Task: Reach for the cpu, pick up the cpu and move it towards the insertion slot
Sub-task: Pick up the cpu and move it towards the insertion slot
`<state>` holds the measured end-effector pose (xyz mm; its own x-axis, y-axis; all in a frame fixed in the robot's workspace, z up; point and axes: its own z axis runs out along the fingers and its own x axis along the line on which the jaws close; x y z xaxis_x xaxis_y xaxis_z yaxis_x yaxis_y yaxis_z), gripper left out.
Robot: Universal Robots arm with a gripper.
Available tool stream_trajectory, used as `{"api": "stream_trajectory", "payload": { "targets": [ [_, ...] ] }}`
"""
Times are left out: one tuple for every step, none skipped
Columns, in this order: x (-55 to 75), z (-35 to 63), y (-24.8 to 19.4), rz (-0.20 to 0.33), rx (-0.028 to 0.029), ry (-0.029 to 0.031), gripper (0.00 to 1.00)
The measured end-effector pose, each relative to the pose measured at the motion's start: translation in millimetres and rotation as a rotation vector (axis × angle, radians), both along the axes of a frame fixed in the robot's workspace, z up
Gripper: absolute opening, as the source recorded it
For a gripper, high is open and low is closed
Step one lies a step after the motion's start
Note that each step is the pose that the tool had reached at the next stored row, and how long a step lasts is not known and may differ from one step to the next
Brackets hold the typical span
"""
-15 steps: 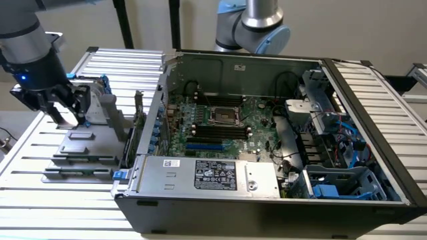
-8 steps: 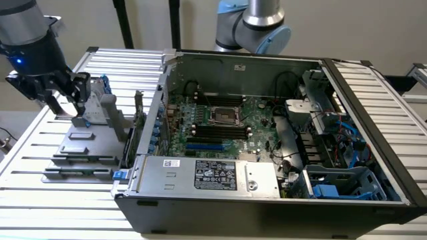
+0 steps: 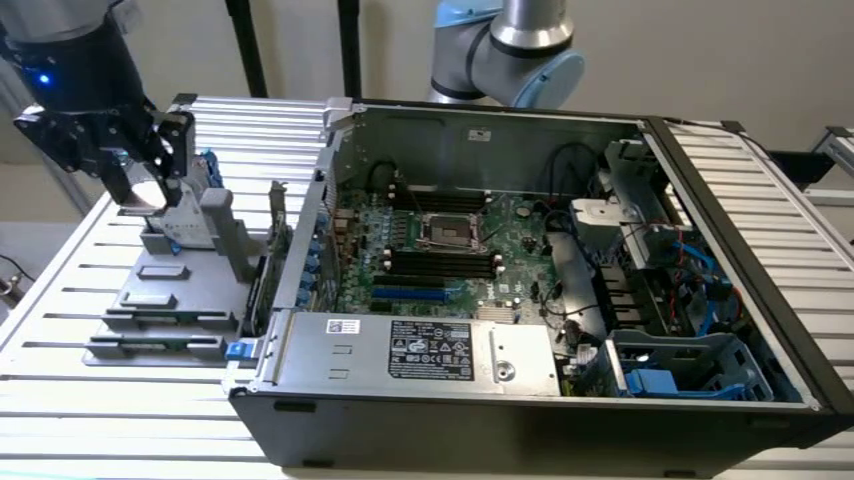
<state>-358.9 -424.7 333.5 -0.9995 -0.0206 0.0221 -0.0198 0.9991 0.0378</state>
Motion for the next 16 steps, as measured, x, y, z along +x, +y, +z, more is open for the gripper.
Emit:
{"api": "stream_trajectory", "payload": {
  "targets": [
    [4.5, 4.5, -0.2, 0.000, 0.0010, 0.0001, 0.55],
    [9.0, 9.0, -0.5, 0.000, 0.0021, 0.0004, 0.55],
    [13.7, 13.7, -0.6, 0.000, 0.0036, 0.0003, 0.55],
    [18.2, 18.3, -0.9, 0.000, 0.0048, 0.0006, 0.55],
    [22.7, 22.7, -1.1, 0.000, 0.0061, 0.0007, 0.55],
    [27.3, 27.2, -1.4, 0.000, 0.0078, 0.0008, 0.55],
    [31.7, 31.7, -1.7, 0.000, 0.0095, 0.0011, 0.55],
    [36.5, 36.3, -1.9, 0.000, 0.0116, 0.0009, 0.55],
    [41.0, 40.6, -2.2, 0.001, 0.0136, 0.0010, 0.55],
    [45.5, 44.5, -2.4, 0.001, 0.0150, 0.0012, 0.55],
    [50.0, 47.9, -2.5, 0.001, 0.0164, 0.0011, 0.55],
    [54.5, 51.1, -2.7, 0.001, 0.0176, 0.0013, 0.55],
    [59.0, 54.3, -2.8, 0.001, 0.0187, 0.0015, 0.55],
    [63.5, 57.1, -2.9, 0.001, 0.0197, 0.0015, 0.55],
    [68.1, 59.9, -3.0, 0.001, 0.0207, 0.0018, 0.55],
    [72.7, 62.8, -3.1, 0.002, 0.0215, 0.0022, 0.55]
  ]
}}
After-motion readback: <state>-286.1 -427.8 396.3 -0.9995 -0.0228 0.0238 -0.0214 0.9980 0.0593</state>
